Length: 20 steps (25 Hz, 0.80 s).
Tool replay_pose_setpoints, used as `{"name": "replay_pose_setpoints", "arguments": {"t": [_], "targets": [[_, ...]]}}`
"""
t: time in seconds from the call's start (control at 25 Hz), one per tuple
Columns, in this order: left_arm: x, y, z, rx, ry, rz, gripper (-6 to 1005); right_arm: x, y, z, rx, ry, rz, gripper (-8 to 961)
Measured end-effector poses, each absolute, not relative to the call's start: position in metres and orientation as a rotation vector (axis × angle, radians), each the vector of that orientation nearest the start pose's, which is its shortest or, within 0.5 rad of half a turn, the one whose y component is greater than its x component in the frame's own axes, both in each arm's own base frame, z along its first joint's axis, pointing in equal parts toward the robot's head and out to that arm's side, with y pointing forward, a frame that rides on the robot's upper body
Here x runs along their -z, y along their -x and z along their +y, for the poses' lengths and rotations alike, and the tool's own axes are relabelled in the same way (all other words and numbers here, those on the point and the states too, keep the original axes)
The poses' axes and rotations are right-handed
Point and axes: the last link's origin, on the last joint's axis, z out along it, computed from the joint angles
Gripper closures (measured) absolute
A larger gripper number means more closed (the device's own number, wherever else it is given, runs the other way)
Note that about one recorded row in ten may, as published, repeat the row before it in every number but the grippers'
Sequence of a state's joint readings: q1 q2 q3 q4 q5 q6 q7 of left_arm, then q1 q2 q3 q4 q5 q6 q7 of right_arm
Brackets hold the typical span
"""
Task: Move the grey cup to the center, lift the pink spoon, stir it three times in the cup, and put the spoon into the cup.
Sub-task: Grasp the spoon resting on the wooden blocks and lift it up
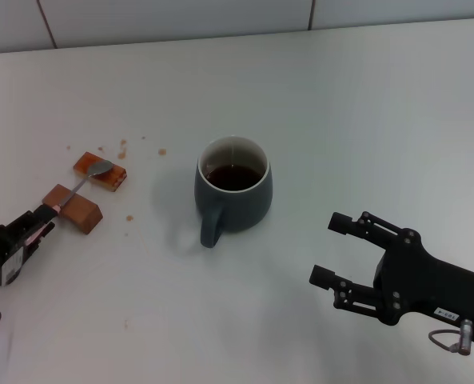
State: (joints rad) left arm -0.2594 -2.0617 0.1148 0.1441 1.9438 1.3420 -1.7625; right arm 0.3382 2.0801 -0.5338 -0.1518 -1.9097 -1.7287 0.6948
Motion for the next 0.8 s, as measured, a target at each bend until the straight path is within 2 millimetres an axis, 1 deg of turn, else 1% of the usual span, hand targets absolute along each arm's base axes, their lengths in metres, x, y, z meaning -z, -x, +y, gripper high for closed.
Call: {"name": "replay_pose_setpoints", "arguments": {"t": [0.8], "targets": [[0.0263, 0.3819, 0.2371, -1.625, -1.934, 2.529, 734, 0.0516, -0.2943, 0.218, -1.131, 2.519, 0.453, 136]]}}
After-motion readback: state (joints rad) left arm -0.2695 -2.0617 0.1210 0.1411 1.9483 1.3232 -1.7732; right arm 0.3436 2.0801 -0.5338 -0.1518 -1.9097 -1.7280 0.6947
